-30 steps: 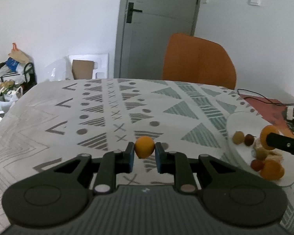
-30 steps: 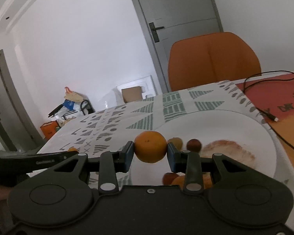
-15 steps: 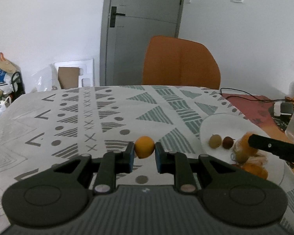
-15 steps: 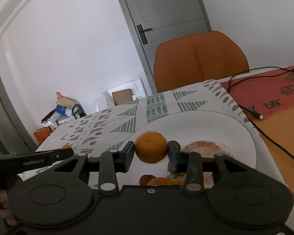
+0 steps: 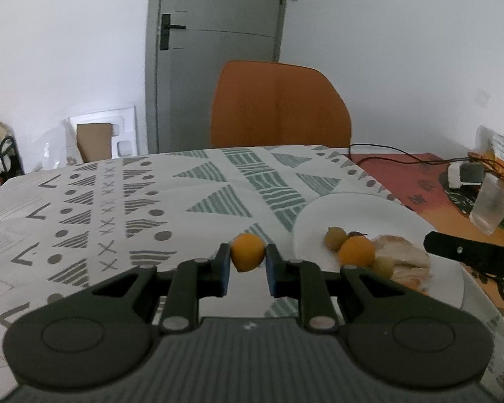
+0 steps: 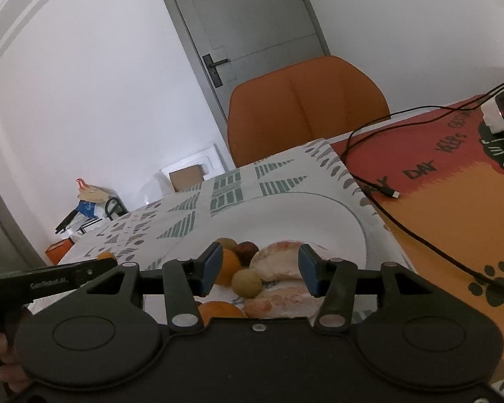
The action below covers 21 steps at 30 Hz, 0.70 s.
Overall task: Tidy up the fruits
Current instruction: 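Carry the tangerine and orange onto the white plate and open both tools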
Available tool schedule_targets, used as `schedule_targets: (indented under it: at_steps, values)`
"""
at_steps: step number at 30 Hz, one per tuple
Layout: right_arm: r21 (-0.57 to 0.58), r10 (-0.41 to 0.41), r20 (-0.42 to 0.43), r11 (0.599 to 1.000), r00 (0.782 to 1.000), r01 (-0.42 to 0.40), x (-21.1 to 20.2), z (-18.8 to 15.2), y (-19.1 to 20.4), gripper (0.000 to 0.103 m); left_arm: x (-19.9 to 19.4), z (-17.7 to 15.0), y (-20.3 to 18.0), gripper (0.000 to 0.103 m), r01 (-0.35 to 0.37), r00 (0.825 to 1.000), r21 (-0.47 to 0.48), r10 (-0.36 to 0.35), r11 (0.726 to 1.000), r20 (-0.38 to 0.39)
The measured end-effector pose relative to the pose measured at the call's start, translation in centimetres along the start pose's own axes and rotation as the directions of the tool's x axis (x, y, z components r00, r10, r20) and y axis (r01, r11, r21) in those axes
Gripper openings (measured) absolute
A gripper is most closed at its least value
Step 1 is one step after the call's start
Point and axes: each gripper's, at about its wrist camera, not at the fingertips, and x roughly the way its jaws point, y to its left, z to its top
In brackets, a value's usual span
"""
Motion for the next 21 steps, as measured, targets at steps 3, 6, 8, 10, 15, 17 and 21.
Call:
schedule_targets:
  at_steps: [3,6,8,10,15,17,21]
  values:
    - [-0.001,-0.001,0.001,1.0,1.0,0.001,-0.2,-0.1,-0.3,0.051,0.3,0.1,-0.8,0.021,0.009,1.0,0.014,-0.009,1.0,-0.003]
    - [0.006,0.002,-0.001,1.0,1.0,-0.002,-0.3,-0.2,-0.7,0.051,0.6,0.2,-1.6,0.021,0.017,1.0,0.026,-0.017,1.0,-0.007]
    - [0.008,0.002,-0.002,1.0,1.0,-0.002,-0.4,-0.4,-0.9,0.051,0.8,0.2,-2.1,0.021,0.023,1.0,0.032,-0.022,0.999,-0.009]
    - [0.008,0.006,-0.003,1.0,1.0,-0.006,-0.5,-0.5,-1.0,0.051,1.0,0.2,-2.6,0.021,0.028,1.0,0.039,-0.028,0.999,-0.011]
    - [0.004,0.014,-0.009,1.0,1.0,-0.014,-0.9,-0.8,-1.3,0.054,1.4,0.2,-3.9,0.021,0.044,0.999,0.055,-0.044,0.998,-0.016]
    - [0.008,0.015,-0.009,1.0,1.0,-0.015,-0.9,-0.9,-1.5,0.054,1.4,0.2,-4.3,0.021,0.048,0.999,0.061,-0.048,0.997,-0.017]
    - [0.019,0.016,-0.006,1.0,1.0,-0.016,-1.1,-0.9,-1.9,0.054,1.4,0.3,-5.0,0.021,0.053,0.998,0.071,-0.052,0.996,-0.021]
